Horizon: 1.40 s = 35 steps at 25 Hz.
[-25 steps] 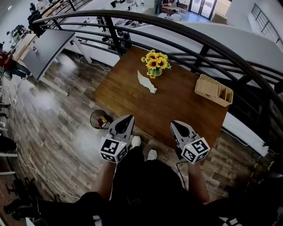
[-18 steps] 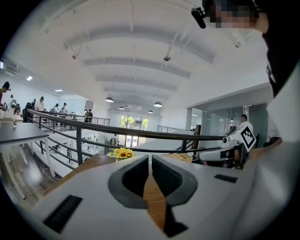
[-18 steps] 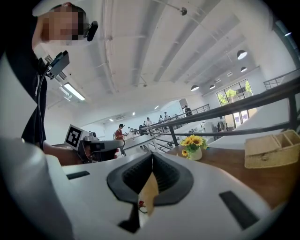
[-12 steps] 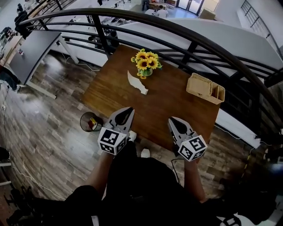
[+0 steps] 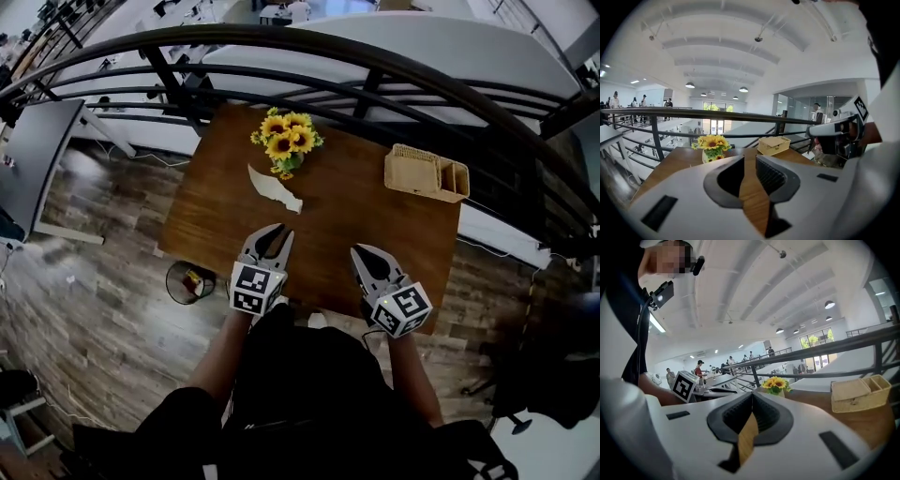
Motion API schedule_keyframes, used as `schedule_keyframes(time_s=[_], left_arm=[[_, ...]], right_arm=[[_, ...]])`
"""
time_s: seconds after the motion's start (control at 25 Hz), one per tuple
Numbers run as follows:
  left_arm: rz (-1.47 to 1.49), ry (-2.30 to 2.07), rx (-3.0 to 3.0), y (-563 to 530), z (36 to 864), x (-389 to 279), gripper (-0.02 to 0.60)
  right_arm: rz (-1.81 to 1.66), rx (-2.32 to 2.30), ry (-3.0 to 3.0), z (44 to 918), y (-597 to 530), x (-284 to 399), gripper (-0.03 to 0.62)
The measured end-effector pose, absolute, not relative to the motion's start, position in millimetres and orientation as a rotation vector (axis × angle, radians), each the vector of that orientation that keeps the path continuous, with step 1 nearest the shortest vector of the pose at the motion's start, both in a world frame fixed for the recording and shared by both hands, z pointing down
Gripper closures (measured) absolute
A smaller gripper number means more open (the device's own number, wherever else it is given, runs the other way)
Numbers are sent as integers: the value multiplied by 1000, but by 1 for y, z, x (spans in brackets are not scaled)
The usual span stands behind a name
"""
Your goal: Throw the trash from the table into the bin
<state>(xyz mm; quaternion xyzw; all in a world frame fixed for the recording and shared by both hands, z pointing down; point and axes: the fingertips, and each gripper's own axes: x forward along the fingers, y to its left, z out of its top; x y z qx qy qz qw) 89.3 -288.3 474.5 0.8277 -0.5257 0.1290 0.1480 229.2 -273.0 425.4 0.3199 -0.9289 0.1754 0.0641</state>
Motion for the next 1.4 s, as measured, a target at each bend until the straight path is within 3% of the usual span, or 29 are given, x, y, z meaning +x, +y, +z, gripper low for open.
schedule_keyframes(time_s=[0.16,0.32,0.4,1.04,1.24,1.32,1.4], left_arm=[[460,-1427,2375,-315,511,89,467],[532,-1369,2340,-334,549,94,354],[576,-1348,2329,-340,566,99,327],[806,-1450,2180,-391,657,103,327],[819,-1455,2179,-398,664,99,376],[826,-1477,2180,-401,662,96,488],[824,-1494,2174,-402,659,92,541]], right_arm=[[600,1031,-2776,433,-286,219,582],[645,1105,-2748,435,-297,217,582],[637,1124,-2726,437,-298,218,582],[644,1274,-2582,452,-301,237,582],[651,1288,-2557,454,-300,242,582],[658,1294,-2552,456,-299,243,582],[660,1297,-2554,456,-300,243,582]])
